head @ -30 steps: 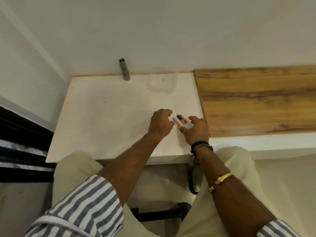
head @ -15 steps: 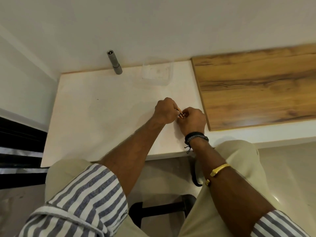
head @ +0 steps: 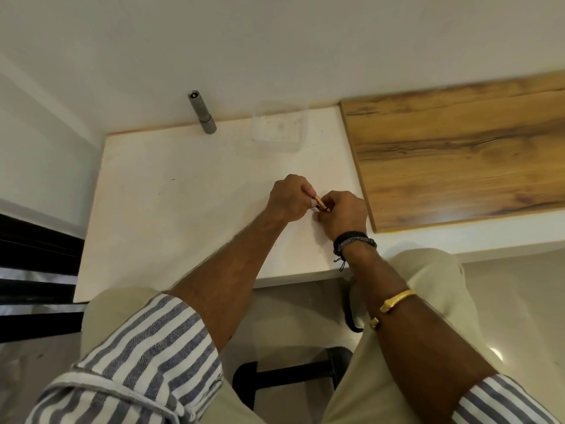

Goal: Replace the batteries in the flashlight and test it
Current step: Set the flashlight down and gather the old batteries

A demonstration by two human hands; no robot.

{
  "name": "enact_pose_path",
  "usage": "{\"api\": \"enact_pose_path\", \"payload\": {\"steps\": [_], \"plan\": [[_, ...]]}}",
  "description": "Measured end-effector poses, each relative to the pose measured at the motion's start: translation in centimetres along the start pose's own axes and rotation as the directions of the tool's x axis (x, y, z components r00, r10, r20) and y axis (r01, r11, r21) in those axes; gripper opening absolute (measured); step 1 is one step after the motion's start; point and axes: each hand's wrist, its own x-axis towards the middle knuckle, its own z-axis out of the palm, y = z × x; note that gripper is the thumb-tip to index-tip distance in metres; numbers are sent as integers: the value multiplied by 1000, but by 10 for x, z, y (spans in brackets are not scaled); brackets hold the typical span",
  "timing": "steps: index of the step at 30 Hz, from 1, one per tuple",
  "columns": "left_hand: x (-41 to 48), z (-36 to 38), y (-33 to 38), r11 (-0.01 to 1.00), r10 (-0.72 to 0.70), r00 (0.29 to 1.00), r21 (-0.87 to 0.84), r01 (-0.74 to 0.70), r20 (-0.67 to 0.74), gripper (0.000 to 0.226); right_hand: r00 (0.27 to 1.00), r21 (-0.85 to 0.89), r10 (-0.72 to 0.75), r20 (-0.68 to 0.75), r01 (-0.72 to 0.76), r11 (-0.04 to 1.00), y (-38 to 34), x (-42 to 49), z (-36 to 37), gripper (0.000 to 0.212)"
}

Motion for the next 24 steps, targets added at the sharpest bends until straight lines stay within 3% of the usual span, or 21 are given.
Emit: {"api": "enact_pose_path", "payload": {"steps": [10, 18, 24], "plan": [[-15, -11, -24, 954, 51, 999, -294, -49, 1, 15, 997, 69, -61, 55, 57, 996, -1, -3, -2, 11], [-22, -25, -45, 892, 101, 993, -437, -120, -68, 12, 982, 64, -134, 134, 126, 990, -19, -2, -2, 6], [-10, -44, -46, 863, 95, 988, -485, -141, -119, 24, 970, 90, -149, 193, 134, 987, -46, 18, -13, 11]]}}
